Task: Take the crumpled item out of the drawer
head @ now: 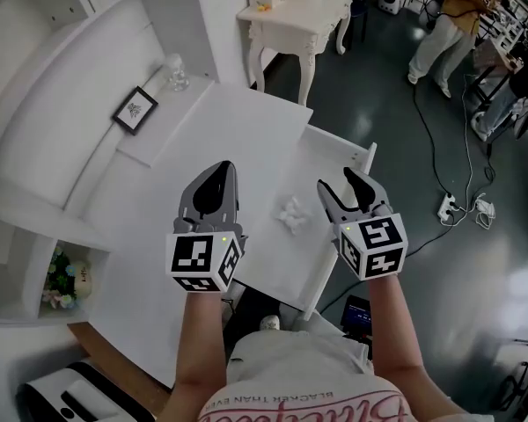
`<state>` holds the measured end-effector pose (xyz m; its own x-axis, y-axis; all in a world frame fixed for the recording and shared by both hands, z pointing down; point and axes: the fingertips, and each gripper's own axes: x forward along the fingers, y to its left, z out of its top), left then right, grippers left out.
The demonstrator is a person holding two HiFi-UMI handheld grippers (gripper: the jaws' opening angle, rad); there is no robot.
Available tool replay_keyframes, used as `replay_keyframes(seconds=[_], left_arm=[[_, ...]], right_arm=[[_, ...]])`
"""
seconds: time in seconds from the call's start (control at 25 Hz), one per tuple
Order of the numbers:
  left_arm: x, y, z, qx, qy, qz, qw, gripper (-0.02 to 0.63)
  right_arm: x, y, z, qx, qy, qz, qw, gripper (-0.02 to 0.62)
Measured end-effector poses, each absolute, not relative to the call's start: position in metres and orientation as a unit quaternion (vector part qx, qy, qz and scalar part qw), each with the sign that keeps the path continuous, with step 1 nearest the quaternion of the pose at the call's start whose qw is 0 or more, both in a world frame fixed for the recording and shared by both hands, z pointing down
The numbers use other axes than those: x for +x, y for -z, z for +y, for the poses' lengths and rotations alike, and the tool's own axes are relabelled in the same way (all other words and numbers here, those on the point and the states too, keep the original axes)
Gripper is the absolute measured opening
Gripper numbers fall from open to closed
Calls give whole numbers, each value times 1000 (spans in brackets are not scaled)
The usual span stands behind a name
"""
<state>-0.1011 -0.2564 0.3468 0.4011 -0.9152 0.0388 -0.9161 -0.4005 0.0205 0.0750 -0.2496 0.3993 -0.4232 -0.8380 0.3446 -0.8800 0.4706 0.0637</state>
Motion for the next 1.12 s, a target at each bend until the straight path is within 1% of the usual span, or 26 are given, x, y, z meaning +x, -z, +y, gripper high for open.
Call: replay_keyframes(seconds=[0.16, 0.48, 0.6, 0.88, 1.12], left_arm=[[-100, -370, -271, 834, -25, -550, 38, 6], [-94, -409, -286, 830, -54, -550, 71, 6], [-94, -420, -290, 829, -61, -550, 81, 6], [-98, -433, -303, 823, -73, -556, 91, 6], [-107, -446, -310, 813, -87, -566, 101, 6]], right_arm=[[68, -449, -266, 484, -87, -843, 219, 218], [59, -539, -284, 432, -168, -840, 281, 216], [51, -572, -288, 402, -190, -839, 314, 216], [42, -648, -295, 345, -240, -818, 392, 216], [39, -692, -300, 309, -266, -801, 439, 211]])
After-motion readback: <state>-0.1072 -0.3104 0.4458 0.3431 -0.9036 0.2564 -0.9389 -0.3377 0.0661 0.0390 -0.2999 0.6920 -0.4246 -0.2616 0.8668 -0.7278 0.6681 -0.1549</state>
